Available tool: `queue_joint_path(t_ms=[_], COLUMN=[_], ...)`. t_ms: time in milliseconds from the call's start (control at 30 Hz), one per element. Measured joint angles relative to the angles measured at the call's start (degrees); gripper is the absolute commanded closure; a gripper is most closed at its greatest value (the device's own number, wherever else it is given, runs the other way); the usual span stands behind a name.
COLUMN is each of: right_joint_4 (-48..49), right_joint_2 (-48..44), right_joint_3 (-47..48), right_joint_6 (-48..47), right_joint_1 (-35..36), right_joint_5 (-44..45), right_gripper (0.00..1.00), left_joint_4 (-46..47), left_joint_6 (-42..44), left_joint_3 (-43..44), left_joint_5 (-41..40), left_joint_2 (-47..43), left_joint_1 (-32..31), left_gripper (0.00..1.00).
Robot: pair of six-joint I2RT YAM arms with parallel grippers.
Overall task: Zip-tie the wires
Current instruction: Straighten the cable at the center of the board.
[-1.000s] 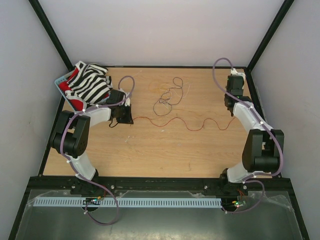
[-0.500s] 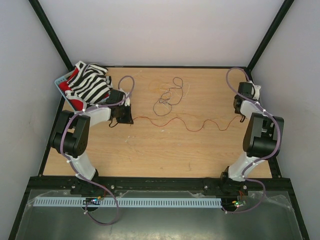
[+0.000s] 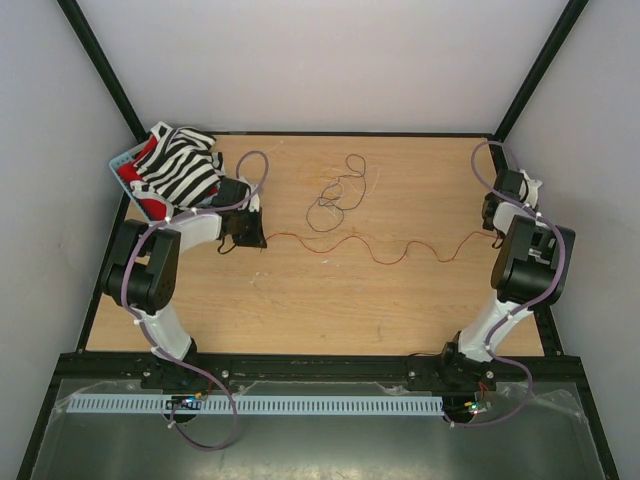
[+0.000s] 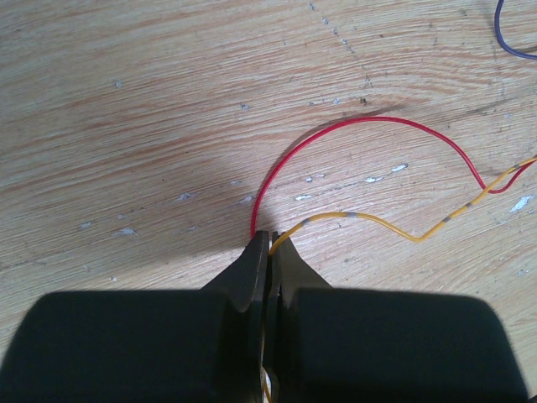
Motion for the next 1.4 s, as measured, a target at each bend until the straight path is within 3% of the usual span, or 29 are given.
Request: queue_joint_path(t_ms=[367, 467, 800, 1000, 1233, 1400], right_joint_4=[1.4, 1.4, 1.7, 2.3, 2.3, 1.7], right_joint_2=[5.1, 5.1, 6.1, 6.1, 5.0, 2.8], right_joint_3=[2.8, 2.8, 1.0, 1.0, 1.0, 1.0], right_joint_6=[-0.2, 0.2, 1.6, 1.6, 1.8, 2.5], right_joint_1=[-1.2, -1.2, -1.2, -1.2, -1.3, -1.3], right_joint_5=[-2.7, -5.3, -8.3, -8.7, -11.2, -15.9], right_gripper=[1.0, 0.94, 0.93, 0.72, 0.64, 0.55], left_joint_4=[-1.7, -1.9, -2.2, -2.2, -2.5, -2.7], left_joint_6=[-0.2, -0.2, -0.1, 0.0, 0.0, 0.2], left_joint_3=[1.6, 2.0, 2.2, 2.2, 2.4, 2.6], left_joint_5=[1.8, 2.2, 2.3, 2.3, 2.0, 1.4], left_joint_2=[1.3, 1.6, 1.8, 1.8, 1.8, 1.9], left_joint_1=[0.9, 0.9, 0.8, 0.8, 0.7, 0.5], left_gripper=[1.0, 1.0, 1.0, 1.0, 0.99, 0.88])
